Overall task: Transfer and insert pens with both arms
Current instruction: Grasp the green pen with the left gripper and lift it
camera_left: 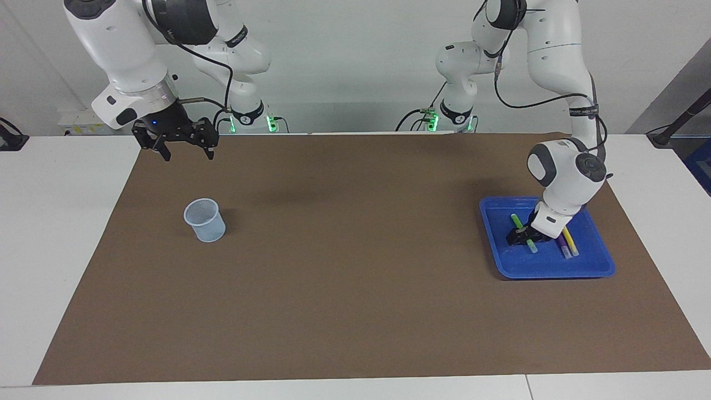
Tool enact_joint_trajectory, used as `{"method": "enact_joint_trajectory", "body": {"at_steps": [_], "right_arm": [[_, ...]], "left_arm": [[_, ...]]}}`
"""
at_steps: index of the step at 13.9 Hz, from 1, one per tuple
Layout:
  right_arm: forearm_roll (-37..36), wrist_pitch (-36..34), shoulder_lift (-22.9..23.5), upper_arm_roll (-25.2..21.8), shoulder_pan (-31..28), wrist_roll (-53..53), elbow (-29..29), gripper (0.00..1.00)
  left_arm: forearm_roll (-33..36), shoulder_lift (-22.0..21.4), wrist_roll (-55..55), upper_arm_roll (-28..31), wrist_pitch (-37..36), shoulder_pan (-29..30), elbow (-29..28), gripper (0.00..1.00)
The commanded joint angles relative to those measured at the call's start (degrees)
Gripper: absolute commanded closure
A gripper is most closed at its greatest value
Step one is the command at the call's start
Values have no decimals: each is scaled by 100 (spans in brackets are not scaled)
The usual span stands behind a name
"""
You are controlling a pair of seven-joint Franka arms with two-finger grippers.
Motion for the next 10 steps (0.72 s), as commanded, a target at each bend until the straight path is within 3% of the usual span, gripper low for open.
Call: {"method": "enact_joint_trajectory", "body": {"at_steps": [1, 5, 10], "right_arm": [[100, 55, -126, 4, -67, 9, -117, 0], [74, 98, -126, 4, -24, -35, -117, 0], [-6, 827, -109, 13, 12, -44, -152, 0]], "left_arm": [[-68, -34, 99, 28, 111, -18, -44, 0], [-68, -43, 82, 28, -91, -26, 123, 0], [-68, -105, 73, 28, -540, -26, 370, 0]]}}
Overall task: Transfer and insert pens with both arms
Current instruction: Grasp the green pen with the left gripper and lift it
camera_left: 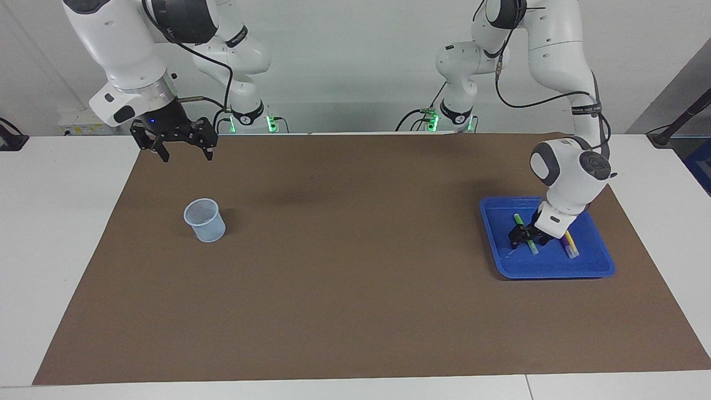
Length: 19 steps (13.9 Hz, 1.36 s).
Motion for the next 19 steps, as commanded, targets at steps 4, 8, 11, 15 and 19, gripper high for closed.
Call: {"method": "enact_joint_trajectory", "body": {"at_steps": [4, 8, 11, 15, 19], "right_arm": [[12, 357, -122, 21, -21, -289, -314, 0], [65, 321, -175, 21, -39, -254, -376, 0], [74, 313, -227, 21, -39, -272, -464, 0], [74, 313, -272, 21, -12, -246, -552, 0], [65, 488, -272, 56, -12, -316, -569, 0]], "left_arm": [[-68, -144, 64, 28, -319, -18, 33, 1], [-68, -153, 64, 28, -381, 0, 24, 28], [-68, -162, 55, 55, -416, 9, 24, 35], [-59, -188, 55, 55, -478, 18, 33, 56], [-59, -197, 55, 55, -487, 26, 33, 91]]}}
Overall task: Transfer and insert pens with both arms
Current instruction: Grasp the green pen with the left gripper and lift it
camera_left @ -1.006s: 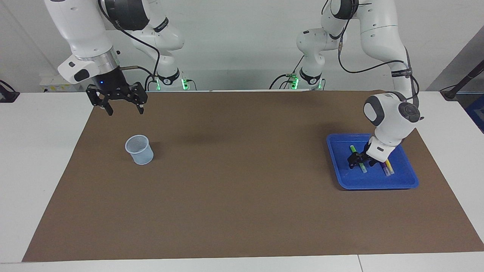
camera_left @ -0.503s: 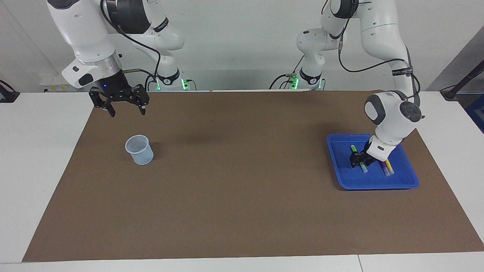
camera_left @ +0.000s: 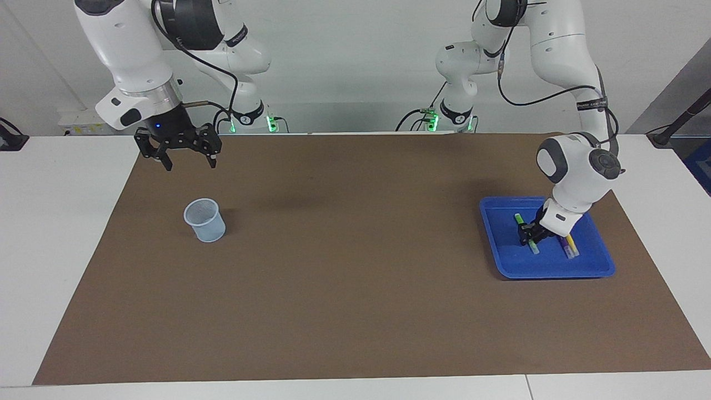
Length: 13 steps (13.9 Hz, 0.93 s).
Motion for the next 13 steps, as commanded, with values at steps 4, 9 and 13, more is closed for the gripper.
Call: {"method": "enact_joint_trajectory", "body": {"at_steps": [4, 9, 13], "right_arm": [[23, 380, -174, 28, -22, -151, -286, 0], [-4, 381, -210, 37, 12, -316, -366, 0], [-4, 187, -385, 28, 4, -827, -647, 0]], "left_arm": [[-67, -106, 47, 12, -140, 46, -12, 100], [-59, -106, 21, 12, -876, 3, 610, 100], [-59, -185, -593, 3, -1624, -41, 1234, 100]]}}
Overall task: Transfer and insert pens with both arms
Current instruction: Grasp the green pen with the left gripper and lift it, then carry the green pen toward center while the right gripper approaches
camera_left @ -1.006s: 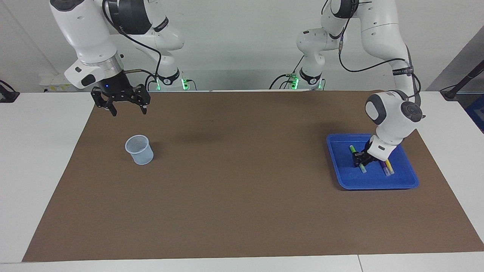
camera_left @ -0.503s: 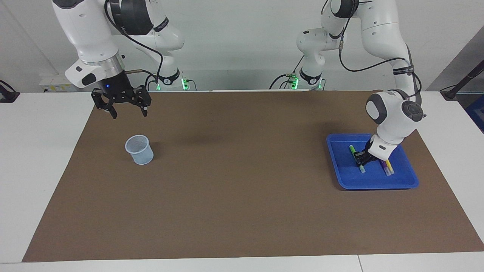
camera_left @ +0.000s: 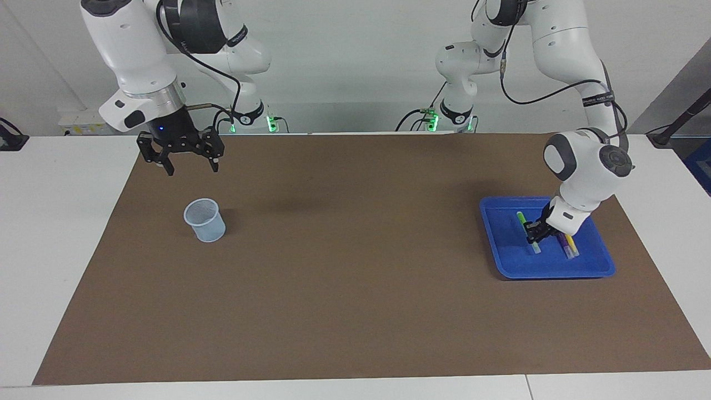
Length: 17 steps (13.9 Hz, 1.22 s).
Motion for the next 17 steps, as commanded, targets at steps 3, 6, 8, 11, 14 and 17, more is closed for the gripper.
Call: {"method": "enact_joint_trajectory", "body": {"at_steps": [3, 6, 8, 11, 14, 17], "right_arm": [[5, -297, -364, 2, -99, -264, -472, 0], [75, -526, -443, -7, -108, -264, -569, 0], [76, -685, -461, -7, -99, -272, -569, 0], [102, -781, -461, 2, -46, -290, -560, 0], [608, -896, -461, -7, -46, -115, -542, 0], [1085, -870, -461, 2, -20, 551, -543, 0]], "left_arm": [[-71, -325, -1191, -71, -556, -51, 353, 100], [-324, -598, -2139, -124, -644, -86, 362, 100], [-571, -791, -2737, -124, -662, -95, 362, 100], [-581, -1028, -3869, -230, -741, -139, 353, 100], [-711, -1345, -5249, -247, -741, -305, 318, 100], [-1160, -1547, -6130, -247, -793, -446, 292, 100]]}}
